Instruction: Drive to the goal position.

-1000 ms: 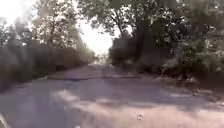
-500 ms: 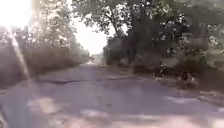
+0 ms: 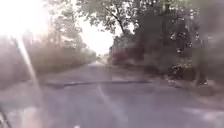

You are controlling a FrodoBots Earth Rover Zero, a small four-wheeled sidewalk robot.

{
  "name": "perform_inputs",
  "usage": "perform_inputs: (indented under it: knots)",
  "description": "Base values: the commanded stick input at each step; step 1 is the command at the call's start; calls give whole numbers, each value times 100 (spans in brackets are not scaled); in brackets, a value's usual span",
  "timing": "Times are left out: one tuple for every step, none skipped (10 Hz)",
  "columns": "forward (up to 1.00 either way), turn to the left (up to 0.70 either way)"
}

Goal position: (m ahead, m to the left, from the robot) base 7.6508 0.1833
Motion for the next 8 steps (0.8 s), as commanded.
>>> perform_inputs:
  knots:
    - [100,0]
    - [100,0]
    - [100,0]
    - [100,0]
    - [100,0]
    - [100,0]
    - [100,0]
    - [100,0]
